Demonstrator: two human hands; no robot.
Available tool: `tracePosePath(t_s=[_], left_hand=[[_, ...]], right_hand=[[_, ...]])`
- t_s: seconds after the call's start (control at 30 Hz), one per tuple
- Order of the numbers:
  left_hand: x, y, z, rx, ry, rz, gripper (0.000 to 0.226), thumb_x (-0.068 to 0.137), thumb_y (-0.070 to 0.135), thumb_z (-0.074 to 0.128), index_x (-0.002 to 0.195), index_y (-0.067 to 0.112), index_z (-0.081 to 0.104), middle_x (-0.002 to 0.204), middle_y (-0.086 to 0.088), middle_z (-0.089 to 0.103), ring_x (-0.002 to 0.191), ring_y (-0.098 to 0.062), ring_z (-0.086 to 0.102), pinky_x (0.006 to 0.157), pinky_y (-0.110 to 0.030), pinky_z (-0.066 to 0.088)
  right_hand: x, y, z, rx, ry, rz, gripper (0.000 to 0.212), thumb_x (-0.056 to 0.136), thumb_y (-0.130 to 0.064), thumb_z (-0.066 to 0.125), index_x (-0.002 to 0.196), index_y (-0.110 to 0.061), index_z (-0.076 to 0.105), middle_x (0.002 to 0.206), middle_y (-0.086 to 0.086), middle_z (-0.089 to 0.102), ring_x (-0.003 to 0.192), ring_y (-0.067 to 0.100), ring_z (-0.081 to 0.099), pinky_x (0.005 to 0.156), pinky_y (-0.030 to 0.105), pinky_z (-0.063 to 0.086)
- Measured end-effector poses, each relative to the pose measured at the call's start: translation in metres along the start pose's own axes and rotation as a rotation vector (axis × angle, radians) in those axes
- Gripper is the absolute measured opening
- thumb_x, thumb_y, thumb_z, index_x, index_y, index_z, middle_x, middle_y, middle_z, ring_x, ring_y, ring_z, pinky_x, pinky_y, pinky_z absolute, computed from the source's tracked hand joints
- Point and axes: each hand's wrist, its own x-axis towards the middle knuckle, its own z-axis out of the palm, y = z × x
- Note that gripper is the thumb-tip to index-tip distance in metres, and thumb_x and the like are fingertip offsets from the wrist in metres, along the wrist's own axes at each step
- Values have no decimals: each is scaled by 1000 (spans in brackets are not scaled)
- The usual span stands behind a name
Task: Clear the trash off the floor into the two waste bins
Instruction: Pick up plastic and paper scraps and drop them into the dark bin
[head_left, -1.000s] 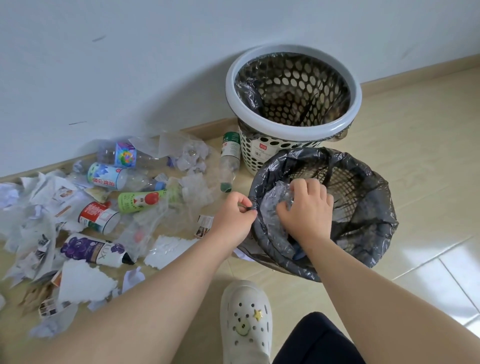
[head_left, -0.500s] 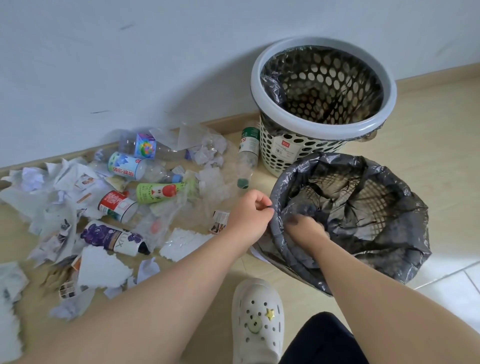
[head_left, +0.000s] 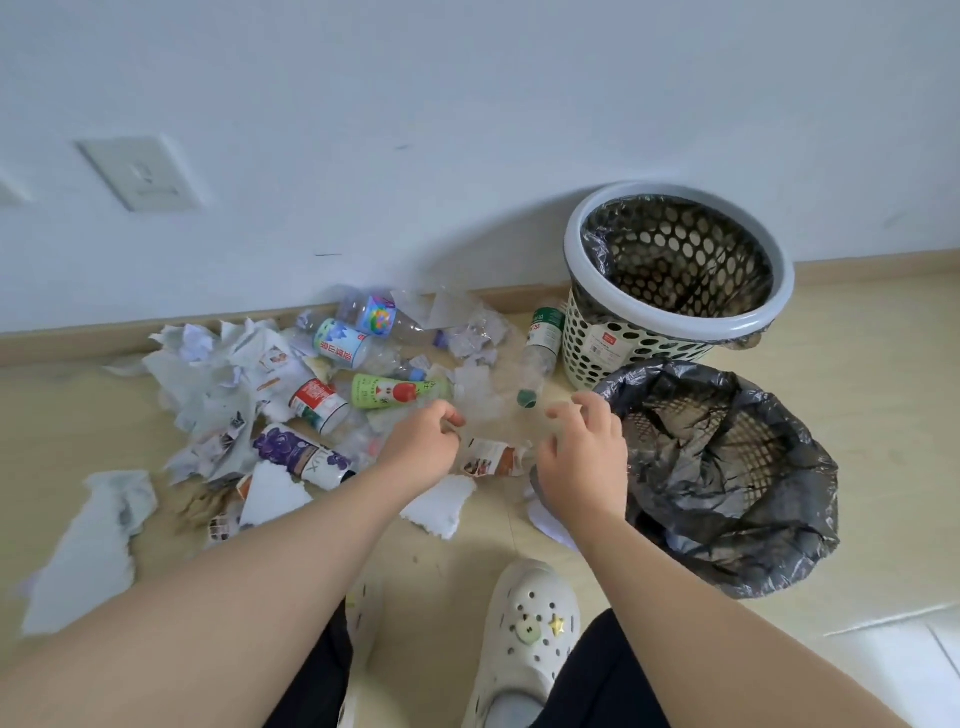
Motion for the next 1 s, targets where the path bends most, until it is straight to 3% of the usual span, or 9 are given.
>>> tracePosePath(t_s=[0.1,0.2,0.27,0.37,0.53,0.73,0.83,1.0], left_hand=[[-9,-20,-17,6,55,-10,18,92,10,44,93,26,51,107,-6,64,92,-26,64,80,-37,50],[-8,-40,-23,-16,95,-17,19,91,9,45,92,27,52,105,-5,65,91,-25,65,83,-39,53],[-2,-55,-20,-20,82,-23,17,92,11,44,94,26,52,106,-4,64,91,-25,64,81,-38,51],[11,-82,-9,37,72,-48,22,93,14,40,105,23,54,111,-4,62,97,-23,60,84,-37,50],[41,-124,17,234,-41,-52,37,92,10,38,126,23,44,128,0,50,109,-19,51,90,-34,43],[68,-149,51,266,-44,-30,39,92,10,42,130,17,42,134,-6,42,115,-23,46,90,-32,40],[72,-164,63,293,-51,-2,42,90,11,45,131,16,42,138,-6,35,121,-24,40,95,-31,36],[78,-180,52,336,50,-44,38,88,14,45,126,17,46,135,-1,37,116,-23,44,92,-31,35]], right_hand=[[-15,-21,13,19,-67,-188,25,69,-2,57,92,-5,68,111,18,62,89,41,60,74,47,50],[-15,-35,28,46,-174,-216,28,83,-5,53,109,-8,64,124,10,53,106,33,52,90,42,43],[-9,-37,44,72,-266,-104,32,90,-12,48,120,-12,56,130,5,45,115,27,44,93,34,39],[2,-39,70,119,-465,117,36,91,-16,43,127,-14,47,136,7,38,120,27,41,92,34,40],[19,-23,119,62,-768,210,40,91,-16,43,131,-12,42,135,11,41,114,27,47,79,29,38],[14,23,146,11,-628,289,40,89,-11,45,128,-10,48,128,10,49,112,26,48,88,32,41],[0,42,147,49,-535,410,39,90,-7,43,129,-10,45,109,4,47,92,20,45,83,33,42],[0,39,176,135,-480,511,35,91,-9,46,126,-6,47,127,15,47,112,29,47,82,34,41]])
